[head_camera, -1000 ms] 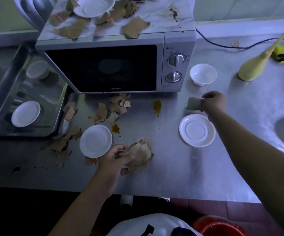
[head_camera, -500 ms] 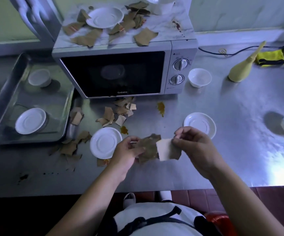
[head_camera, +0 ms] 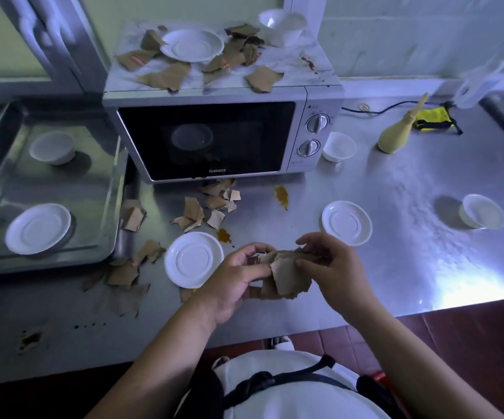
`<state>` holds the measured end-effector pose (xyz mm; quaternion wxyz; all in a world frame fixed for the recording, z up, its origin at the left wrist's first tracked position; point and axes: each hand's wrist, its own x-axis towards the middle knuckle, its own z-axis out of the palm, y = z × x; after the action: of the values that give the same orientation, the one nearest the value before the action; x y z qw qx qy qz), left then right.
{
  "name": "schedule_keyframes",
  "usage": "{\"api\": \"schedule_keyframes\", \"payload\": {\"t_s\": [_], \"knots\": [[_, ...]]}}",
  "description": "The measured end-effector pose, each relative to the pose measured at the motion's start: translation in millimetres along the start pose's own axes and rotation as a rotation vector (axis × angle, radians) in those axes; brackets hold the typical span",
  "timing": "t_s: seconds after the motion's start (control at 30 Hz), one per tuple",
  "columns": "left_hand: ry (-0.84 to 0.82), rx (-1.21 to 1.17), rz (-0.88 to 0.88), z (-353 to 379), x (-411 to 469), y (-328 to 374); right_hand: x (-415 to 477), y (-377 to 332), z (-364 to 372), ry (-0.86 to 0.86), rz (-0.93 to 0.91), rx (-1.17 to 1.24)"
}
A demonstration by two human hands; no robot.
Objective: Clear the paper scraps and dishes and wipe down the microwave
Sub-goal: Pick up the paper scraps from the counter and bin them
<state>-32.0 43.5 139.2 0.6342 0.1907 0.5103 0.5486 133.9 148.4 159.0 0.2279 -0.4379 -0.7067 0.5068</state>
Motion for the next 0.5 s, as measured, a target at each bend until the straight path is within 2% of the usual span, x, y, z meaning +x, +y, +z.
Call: {"api": "schedule_keyframes", "payload": {"t_s": [0.1,0.17,0.3,0.5], "knots": [[-0.038,-0.004,-0.002,-11.8,-5.8,-0.6,-4.6,-1.5,8.8,0.001,0.03,-0.023],[-0.064,-0.031,0.0,-19.8,-9.2,-0.1,-7.1,-3.0,11.3,-0.061,0.117,0.02],[-0.112,-0.068,-0.017,-28.6,-13.9,3.3,-18.7,-11.0,12.8,-0.259,0.273,0.375],[-0.128,0.008,-0.082,-28.2,-21.2,-6.1,-44.4,-5.0,22.4,-0.052,0.286,0.368]]}}
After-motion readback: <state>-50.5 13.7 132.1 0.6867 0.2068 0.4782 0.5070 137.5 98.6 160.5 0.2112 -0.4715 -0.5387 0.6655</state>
